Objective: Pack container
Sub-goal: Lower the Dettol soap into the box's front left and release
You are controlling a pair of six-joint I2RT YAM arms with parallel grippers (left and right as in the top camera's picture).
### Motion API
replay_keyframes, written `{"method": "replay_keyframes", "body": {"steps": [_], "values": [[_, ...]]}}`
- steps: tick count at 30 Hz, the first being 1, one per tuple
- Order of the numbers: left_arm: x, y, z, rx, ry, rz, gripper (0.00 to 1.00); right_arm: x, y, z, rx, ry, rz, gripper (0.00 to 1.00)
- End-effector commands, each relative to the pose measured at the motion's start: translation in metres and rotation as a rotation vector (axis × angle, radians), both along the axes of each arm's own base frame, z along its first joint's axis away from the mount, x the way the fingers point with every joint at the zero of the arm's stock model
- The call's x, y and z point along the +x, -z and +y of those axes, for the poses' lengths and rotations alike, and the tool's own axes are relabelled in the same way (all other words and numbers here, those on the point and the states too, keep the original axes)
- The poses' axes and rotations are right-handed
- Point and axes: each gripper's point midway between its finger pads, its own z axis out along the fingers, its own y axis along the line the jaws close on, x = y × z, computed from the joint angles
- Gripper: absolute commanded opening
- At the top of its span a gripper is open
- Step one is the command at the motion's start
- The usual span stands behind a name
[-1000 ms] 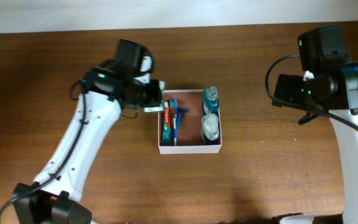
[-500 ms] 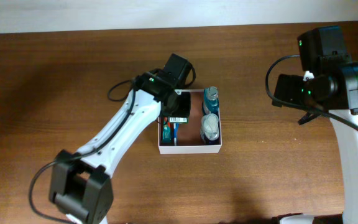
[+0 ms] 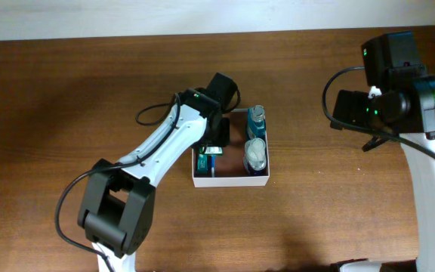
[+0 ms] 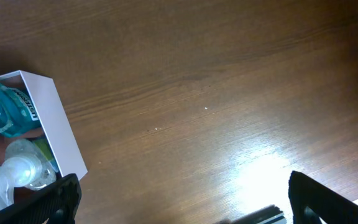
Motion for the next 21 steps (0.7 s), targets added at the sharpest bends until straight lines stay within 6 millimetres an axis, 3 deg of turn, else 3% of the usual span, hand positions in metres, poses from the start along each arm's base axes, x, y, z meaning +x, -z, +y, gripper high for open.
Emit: {"method": "replay_keyframes", "body": {"steps": [1,5,9,13,15,21], "values": [[0.0051,0.003,0.0017,0.015,-0.02,-0.01,0.17,0.001,-0.0032,-0.0046,-0.013,0.016,-0.012,0.98],[0.005,0.003,0.0017,0.016,-0.02,-0.01,0.24,0.001,-0.0032,-0.0046,-0.013,0.016,-0.012,0.98],[0.0048,0.0031,0.0018,0.016,-0.02,-0.009,0.45,0.001,-0.0032,-0.0046,-0.013,0.016,-0.012,0.98],[0.0049,0.0028,0.0015,0.014,-0.019,-0.01,0.46,0.001,-0.0032,-0.0046,-0.013,0.016,-0.012,0.98],[0.0045,0.002,-0.0006,0.004,-0.013,-0.006,0.53,0.001,-0.0032,-0.0046,-0.013,0.016,-0.012,0.98],[0.0056,-0.006,-0.0039,-0.012,-0.004,-0.007,0.53,0.001,-0.0032,-0.0046,-0.013,0.016,-0.012,0.98]]}}
